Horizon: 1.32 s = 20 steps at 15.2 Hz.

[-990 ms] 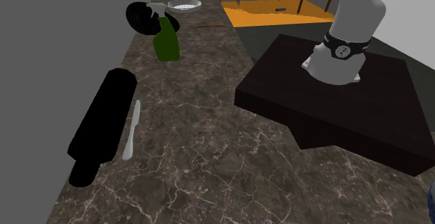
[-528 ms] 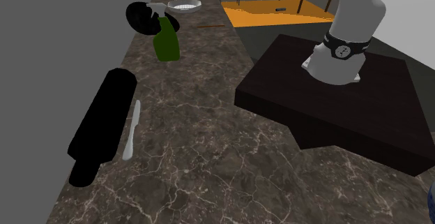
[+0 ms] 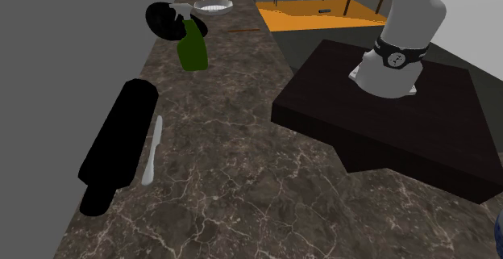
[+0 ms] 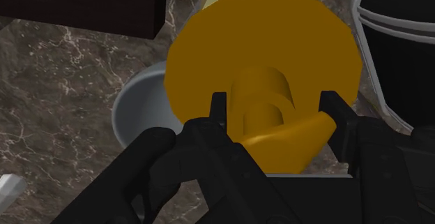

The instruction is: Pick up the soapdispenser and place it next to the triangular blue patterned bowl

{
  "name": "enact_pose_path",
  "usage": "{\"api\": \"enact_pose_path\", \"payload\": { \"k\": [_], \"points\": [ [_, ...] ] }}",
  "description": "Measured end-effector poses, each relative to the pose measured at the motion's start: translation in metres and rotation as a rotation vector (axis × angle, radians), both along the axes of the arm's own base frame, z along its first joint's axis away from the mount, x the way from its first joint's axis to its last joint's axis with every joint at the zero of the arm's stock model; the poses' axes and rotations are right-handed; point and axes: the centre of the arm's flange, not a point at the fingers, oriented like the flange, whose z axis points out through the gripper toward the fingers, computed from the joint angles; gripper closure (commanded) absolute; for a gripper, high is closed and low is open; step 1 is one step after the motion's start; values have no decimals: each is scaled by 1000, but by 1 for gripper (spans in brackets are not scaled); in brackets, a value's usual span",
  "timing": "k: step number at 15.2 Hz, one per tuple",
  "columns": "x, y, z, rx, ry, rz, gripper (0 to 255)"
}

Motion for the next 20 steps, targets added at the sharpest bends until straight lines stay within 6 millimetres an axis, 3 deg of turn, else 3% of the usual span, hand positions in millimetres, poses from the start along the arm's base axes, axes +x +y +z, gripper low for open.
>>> {"api": "enact_pose_path", "payload": {
  "k": [13,20],
  "points": [
    [1,-1,-69,-1,0,0,255],
    [0,0,-77,0,0,0,255]
  ]
}}
